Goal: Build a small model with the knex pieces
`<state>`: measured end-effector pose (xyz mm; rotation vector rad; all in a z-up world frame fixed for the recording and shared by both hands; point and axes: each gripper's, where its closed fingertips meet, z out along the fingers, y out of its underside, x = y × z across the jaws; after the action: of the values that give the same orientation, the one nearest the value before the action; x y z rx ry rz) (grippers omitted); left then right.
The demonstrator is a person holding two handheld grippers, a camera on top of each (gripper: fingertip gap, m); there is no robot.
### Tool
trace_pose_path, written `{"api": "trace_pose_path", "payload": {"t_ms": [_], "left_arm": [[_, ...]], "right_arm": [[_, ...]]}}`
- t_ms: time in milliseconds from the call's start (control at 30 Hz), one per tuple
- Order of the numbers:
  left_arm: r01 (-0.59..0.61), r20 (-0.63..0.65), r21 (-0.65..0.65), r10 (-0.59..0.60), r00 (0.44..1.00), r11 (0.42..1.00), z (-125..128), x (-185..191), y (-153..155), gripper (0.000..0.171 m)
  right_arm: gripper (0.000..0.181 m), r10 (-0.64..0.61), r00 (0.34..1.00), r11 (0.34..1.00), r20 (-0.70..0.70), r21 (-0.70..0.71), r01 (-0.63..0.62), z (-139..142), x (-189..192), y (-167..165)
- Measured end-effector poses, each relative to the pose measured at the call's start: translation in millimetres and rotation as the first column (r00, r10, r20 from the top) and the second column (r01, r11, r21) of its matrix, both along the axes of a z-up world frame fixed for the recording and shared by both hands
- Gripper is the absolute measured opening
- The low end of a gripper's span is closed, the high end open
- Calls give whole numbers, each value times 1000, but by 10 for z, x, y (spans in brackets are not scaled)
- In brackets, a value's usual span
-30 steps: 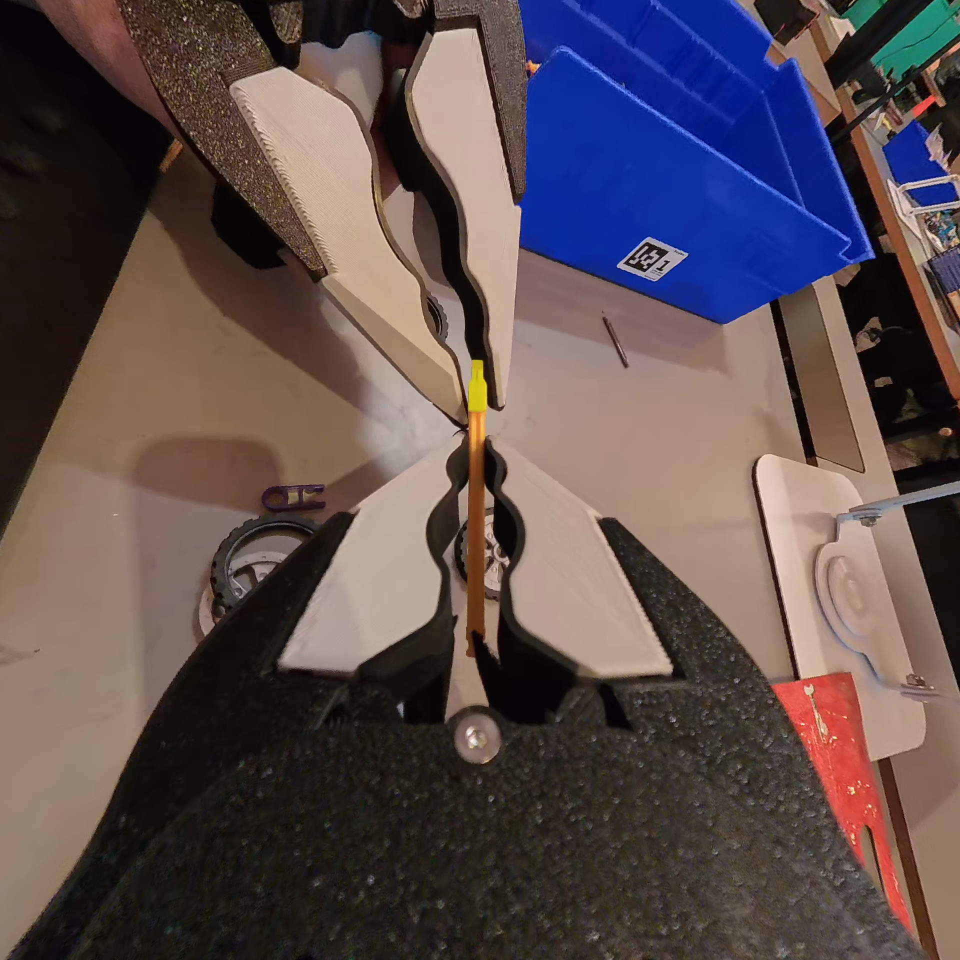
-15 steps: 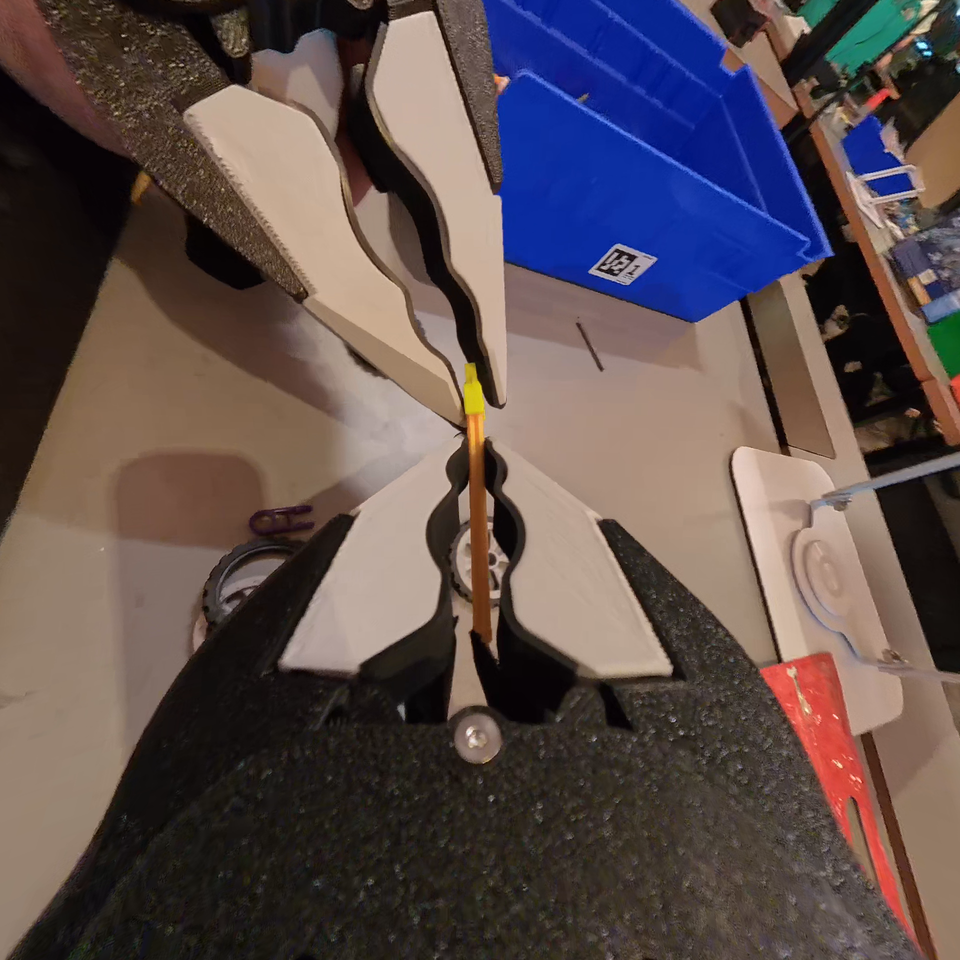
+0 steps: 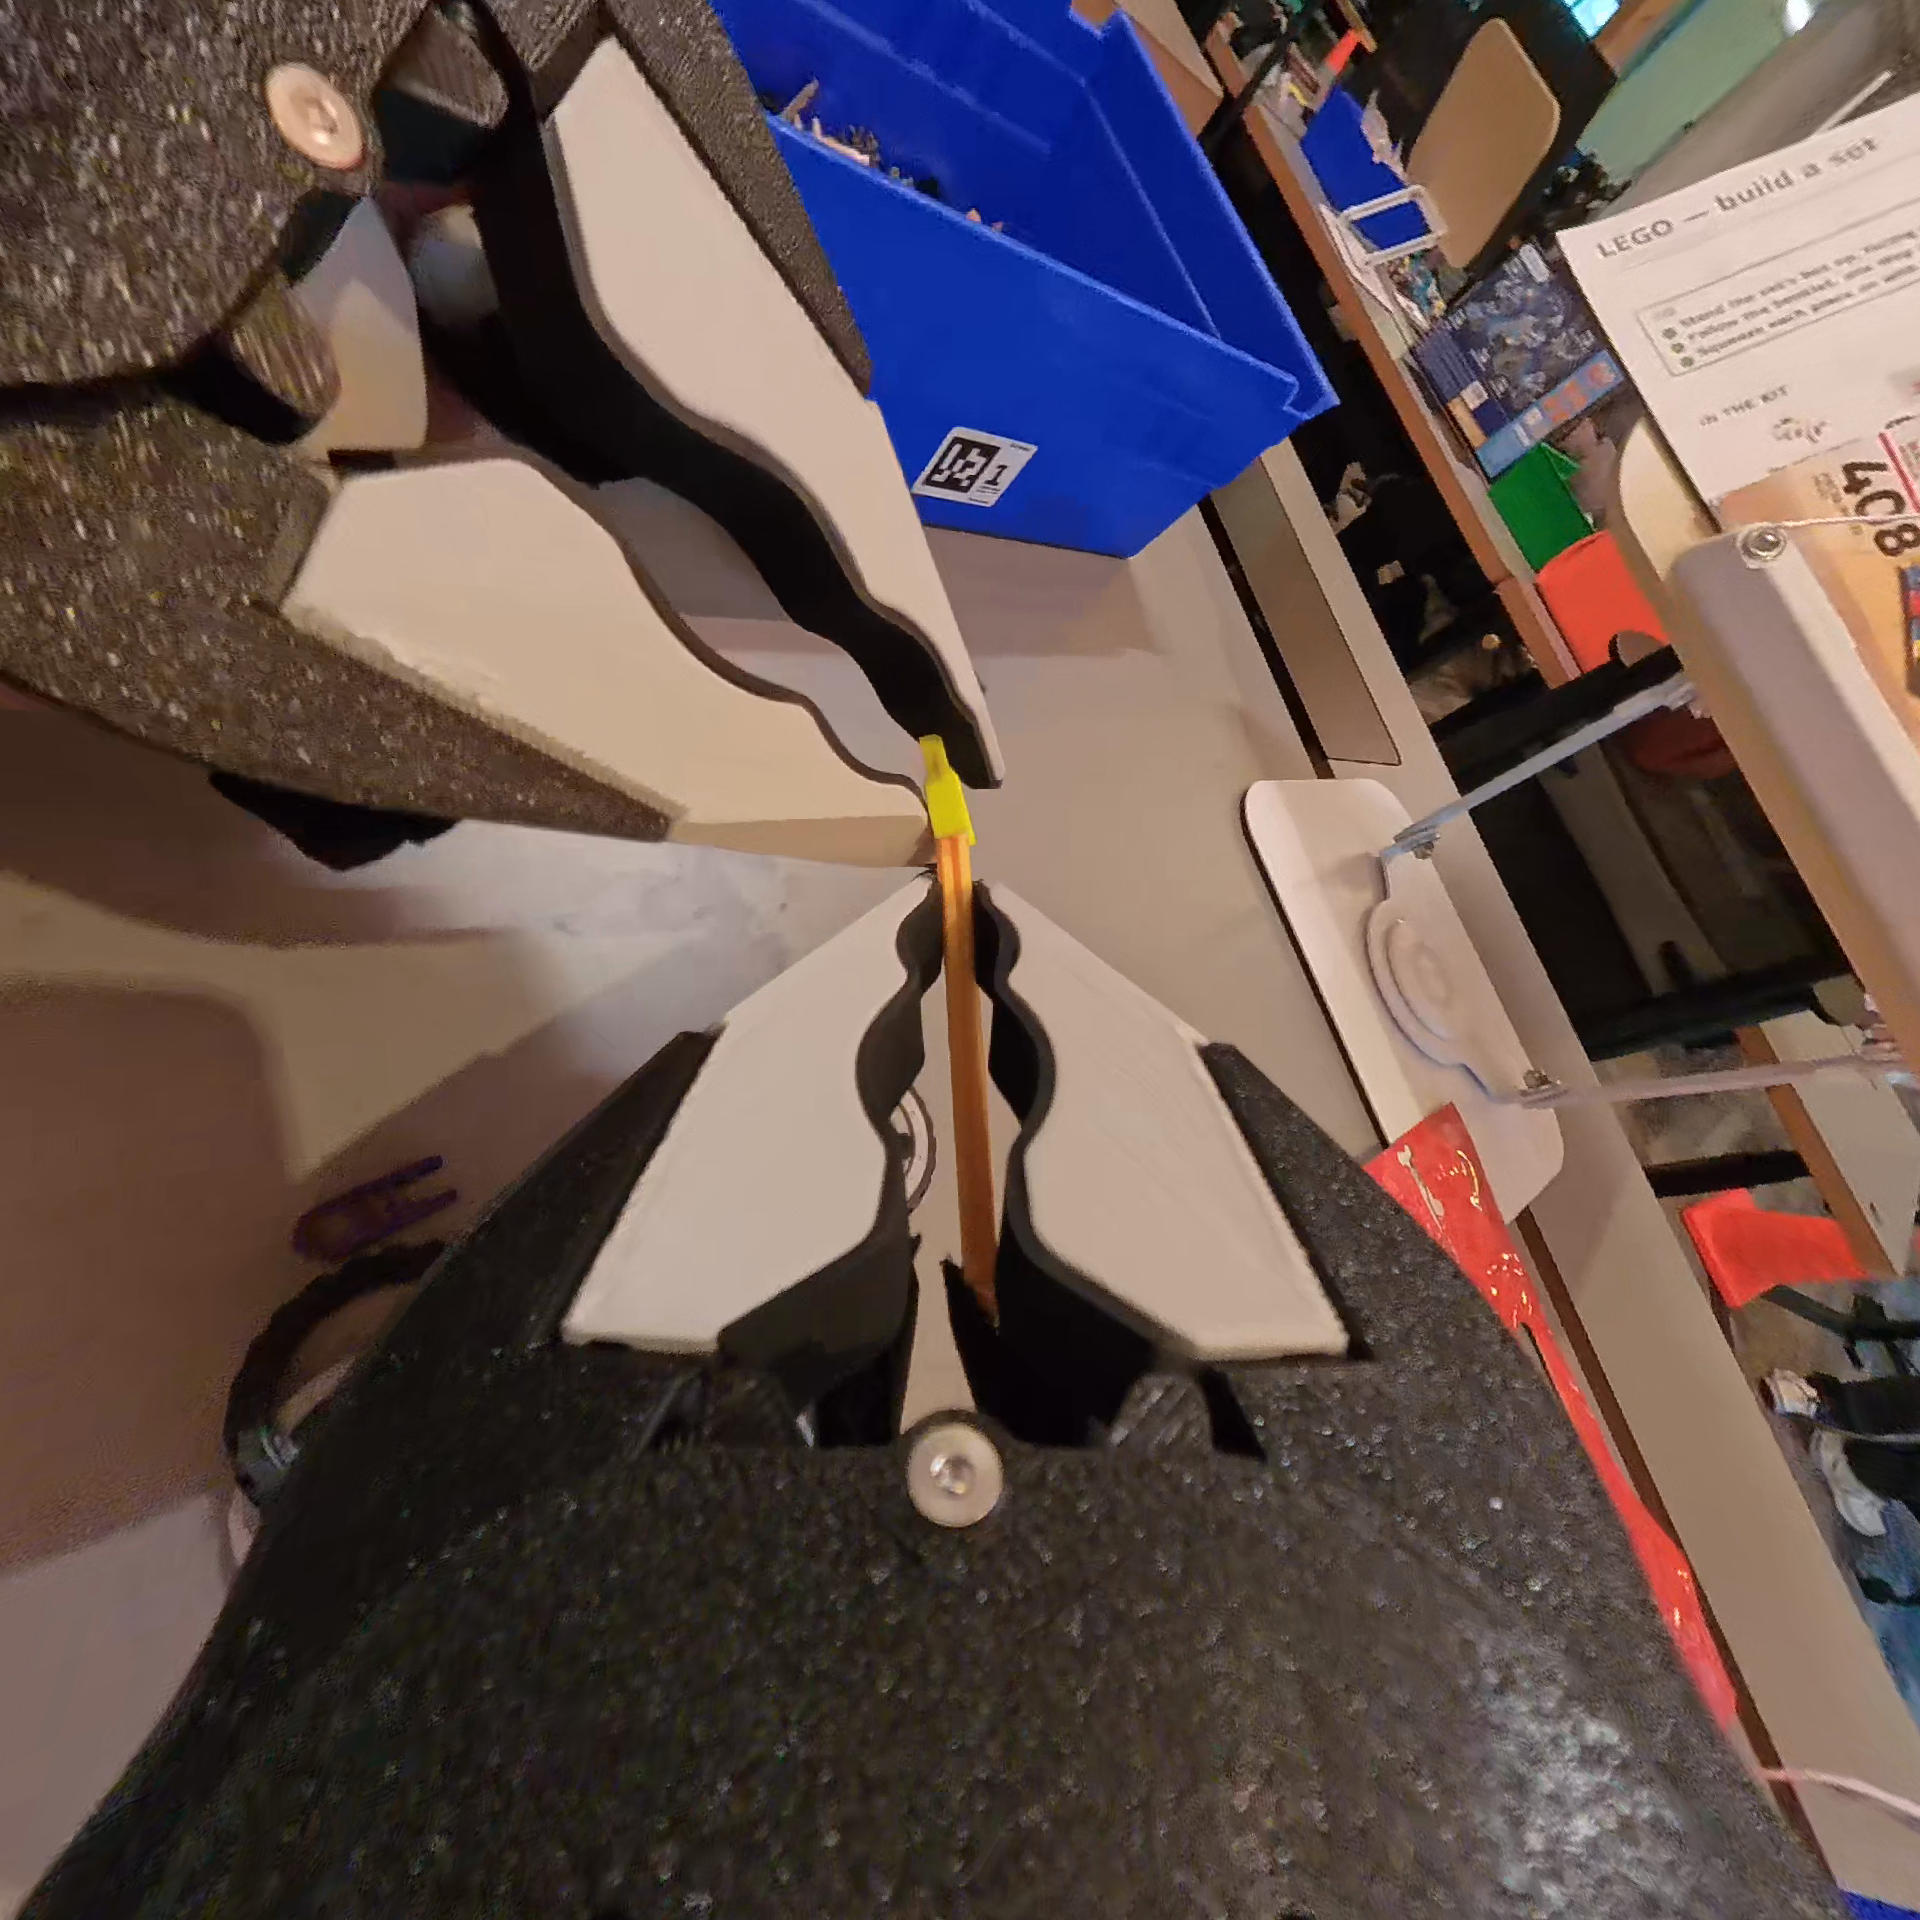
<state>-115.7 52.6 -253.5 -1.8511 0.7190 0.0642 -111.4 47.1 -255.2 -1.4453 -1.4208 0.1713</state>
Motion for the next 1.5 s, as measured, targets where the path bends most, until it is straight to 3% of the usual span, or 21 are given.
{"api": "trace_pose_path", "payload": {"t_ms": [133,267,333,533,633,800,1100,1500], "left_arm": [[-32,30,21,31,999,999,48,4,48,8],[122,-87,20,-120,989,992,-12,121,0,11],[167,-83,-4,-166,983,986,-27,160,-60,12],[357,-223,-52,-359,906,933,-128,212,-237,10],[361,-361,-75,-363,859,930,-198,164,-246,10],[352,-450,-71,-345,824,933,-262,182,-196,4],[160,-179,-70,-170,969,985,-187,190,16,4],[14,62,-123,-6,998,992,-184,201,207,6]], "right_arm": [[1,-24,999,1000,-37,-6,24,48,2,36],[2,95,995,994,11,-53,-95,0,108,-6],[2,161,987,985,17,-68,-160,-9,145,-62],[3,272,956,962,108,-40,-269,-100,168,-206],[3,260,948,964,181,13,-267,-162,164,-205],[2,195,948,973,253,75,-220,-206,146,-166],[2,52,991,999,123,0,-52,-135,131,33],[2,-100,994,995,43,-22,100,-123,146,219]]}}
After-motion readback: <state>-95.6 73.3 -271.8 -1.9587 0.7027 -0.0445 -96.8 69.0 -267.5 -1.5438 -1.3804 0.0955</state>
